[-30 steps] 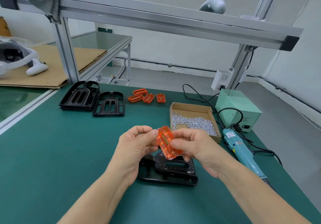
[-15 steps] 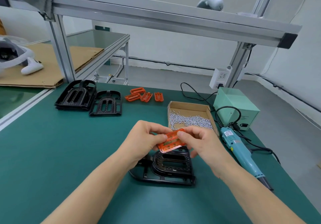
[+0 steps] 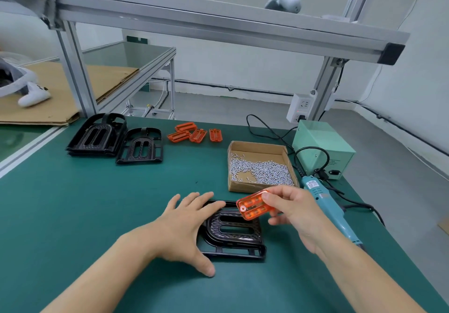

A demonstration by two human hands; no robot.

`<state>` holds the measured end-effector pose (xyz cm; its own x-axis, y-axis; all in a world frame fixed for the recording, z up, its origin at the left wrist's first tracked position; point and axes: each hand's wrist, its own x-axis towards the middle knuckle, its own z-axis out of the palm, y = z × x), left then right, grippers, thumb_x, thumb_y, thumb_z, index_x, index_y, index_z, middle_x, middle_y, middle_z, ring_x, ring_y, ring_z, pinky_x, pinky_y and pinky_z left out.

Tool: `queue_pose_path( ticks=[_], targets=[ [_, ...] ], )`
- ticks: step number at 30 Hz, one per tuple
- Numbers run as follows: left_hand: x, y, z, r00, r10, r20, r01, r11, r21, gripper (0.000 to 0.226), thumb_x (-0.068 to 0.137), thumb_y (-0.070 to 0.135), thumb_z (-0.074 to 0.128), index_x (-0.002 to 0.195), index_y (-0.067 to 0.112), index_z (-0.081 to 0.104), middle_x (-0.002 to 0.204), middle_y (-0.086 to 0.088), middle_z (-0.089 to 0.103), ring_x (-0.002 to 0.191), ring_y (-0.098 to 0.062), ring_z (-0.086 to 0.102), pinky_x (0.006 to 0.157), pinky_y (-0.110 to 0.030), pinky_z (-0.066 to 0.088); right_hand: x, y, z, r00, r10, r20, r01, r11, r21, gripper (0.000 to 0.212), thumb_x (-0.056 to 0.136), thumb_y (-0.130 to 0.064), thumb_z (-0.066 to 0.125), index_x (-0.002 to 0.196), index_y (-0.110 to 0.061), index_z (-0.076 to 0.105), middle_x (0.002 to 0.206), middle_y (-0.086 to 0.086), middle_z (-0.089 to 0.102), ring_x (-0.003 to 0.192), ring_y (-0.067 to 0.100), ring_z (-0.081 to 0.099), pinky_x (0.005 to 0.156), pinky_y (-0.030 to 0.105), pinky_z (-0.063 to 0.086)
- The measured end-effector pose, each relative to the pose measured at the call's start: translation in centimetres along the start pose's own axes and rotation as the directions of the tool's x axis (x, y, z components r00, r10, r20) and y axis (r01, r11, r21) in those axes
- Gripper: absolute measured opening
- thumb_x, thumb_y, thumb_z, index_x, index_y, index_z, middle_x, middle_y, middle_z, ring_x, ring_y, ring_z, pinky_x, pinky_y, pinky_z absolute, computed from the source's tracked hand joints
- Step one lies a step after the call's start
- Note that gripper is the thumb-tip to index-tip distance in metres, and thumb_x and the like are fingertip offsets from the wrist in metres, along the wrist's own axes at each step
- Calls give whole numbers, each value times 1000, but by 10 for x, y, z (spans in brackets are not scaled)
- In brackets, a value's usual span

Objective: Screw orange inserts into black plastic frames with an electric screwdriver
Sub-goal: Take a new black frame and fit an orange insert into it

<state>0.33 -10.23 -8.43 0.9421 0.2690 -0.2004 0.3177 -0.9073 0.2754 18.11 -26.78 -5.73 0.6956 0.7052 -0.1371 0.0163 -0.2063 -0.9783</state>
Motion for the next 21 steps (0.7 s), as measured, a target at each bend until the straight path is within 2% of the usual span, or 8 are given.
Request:
queue_pose_path(
  ticks=[4, 7, 10, 12, 15, 17, 19, 21],
  targets=[
    [2, 0, -11, 993, 30, -115, -24, 999, 48, 114, 55, 62, 75, 147, 41, 11, 149, 12, 19, 133, -11, 19, 109, -26, 13, -1, -1, 2, 1000, 8, -14, -7, 998, 60, 6, 88, -9, 68, 88, -10, 74, 66, -1, 66, 54, 4, 56, 50, 21, 52],
    [0, -1, -13, 984, 17, -175, -14, 1000, 21, 128, 47, 64, 77, 147, 42, 0, 132, 13, 21, 118, -10, 23, 105, -27, 17, -2, -4, 2, 1000, 8, -20, -4, 989, 145, 6, 88, -9, 67, 87, -9, 73, 63, 0, 64, 54, 6, 56, 50, 20, 53],
    [1, -2, -19, 984, -32, -175, 6, 989, -148, 135, 46, 60, 83, 147, 42, -5, 124, 17, 19, 104, -11, 31, 97, -25, 29, -2, -5, 4, 999, 22, -34, -17, 988, 157, 5, 89, -10, 67, 90, -8, 72, 63, -1, 64, 54, 6, 56, 50, 20, 53],
    [1, -2, -26, 977, -64, -206, 11, 968, -253, 130, 52, 51, 86, 149, 37, 0, 121, 15, 25, 105, -14, 42, 94, -26, 38, -3, -5, 7, 999, 31, -22, -26, 986, 166, 5, 89, -10, 67, 90, -8, 72, 64, -1, 65, 55, 6, 56, 50, 20, 53],
    [0, 0, -38, 948, -104, -302, 21, 963, -268, 109, 60, 38, 86, 148, 28, 23, 115, 13, 45, 103, -13, 47, 88, -22, 38, -3, -8, 10, 999, 29, -24, -22, 973, 230, 5, 89, -10, 67, 91, -9, 71, 64, -1, 66, 54, 6, 57, 51, 20, 53],
    [-3, 2, -45, 898, -111, -426, -8, 963, -268, 83, 64, 31, 85, 137, 26, 46, 96, 16, 50, 90, -7, 46, 79, -20, 35, -2, -12, 11, 999, 8, -43, 6, 953, 304, 5, 89, -9, 66, 92, -8, 70, 66, 1, 65, 53, 7, 57, 51, 21, 53],
    [-8, 5, -48, 834, -34, -551, -94, 974, -204, 51, 70, 21, 81, 117, 28, 63, 84, 15, 48, 81, -5, 43, 73, -24, 34, 0, -17, 10, 997, -24, -75, 50, 928, 368, 5, 89, -8, 65, 93, -7, 68, 69, 4, 64, 52, 7, 57, 51, 21, 54],
    [-15, 9, -44, 763, 93, -640, -188, 979, -83, 34, 73, 8, 76, 102, 25, 71, 79, 11, 49, 75, -8, 44, 67, -29, 39, 2, -22, 9, 994, -52, -101, 89, 912, 400, 7, 88, -9, 65, 94, -6, 67, 67, 4, 63, 52, 8, 57, 51, 20, 54]
  ],
)
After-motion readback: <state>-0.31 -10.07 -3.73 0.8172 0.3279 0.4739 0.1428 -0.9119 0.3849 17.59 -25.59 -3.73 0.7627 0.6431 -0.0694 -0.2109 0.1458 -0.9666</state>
